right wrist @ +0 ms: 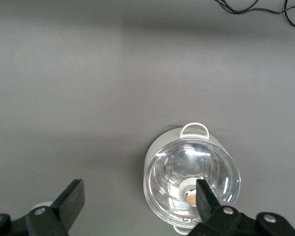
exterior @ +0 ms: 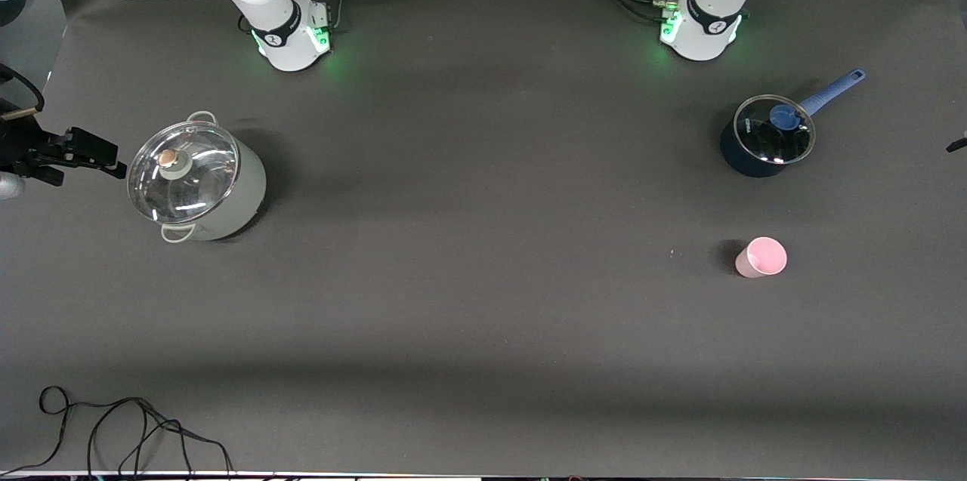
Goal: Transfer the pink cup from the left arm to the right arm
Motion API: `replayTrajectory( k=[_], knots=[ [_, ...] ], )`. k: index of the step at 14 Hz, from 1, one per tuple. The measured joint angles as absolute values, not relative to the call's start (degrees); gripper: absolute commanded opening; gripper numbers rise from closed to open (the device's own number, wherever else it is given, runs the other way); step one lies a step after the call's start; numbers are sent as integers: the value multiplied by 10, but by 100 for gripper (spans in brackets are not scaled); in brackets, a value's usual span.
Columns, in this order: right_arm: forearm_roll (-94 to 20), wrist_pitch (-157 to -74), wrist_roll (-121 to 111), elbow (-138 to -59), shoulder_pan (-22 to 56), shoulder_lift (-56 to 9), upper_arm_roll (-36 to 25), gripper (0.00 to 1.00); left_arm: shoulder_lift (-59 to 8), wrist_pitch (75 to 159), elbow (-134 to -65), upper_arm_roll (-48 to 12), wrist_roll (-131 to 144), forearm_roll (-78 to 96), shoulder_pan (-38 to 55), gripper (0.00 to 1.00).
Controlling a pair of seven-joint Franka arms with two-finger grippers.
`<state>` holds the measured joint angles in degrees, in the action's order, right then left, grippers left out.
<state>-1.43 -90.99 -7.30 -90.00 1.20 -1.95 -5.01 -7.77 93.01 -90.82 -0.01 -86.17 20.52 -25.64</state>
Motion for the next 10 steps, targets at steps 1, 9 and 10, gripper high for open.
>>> replayTrajectory(
  k=[1, 9, 10],
  knots=[
    [-14, -910, -73, -900, 12, -20, -50, 100, -88, 930, -908, 0, -901, 233, -273, 99],
    [-14, -910, -73, -900, 12, -20, -50, 100, -333, 843, -837, -1, -1213, 446, -394, 98],
    [-14, -910, -73, -900, 12, -20, -50, 100, -366, 837, -827, -2, -1241, 467, -396, 98]
  ],
)
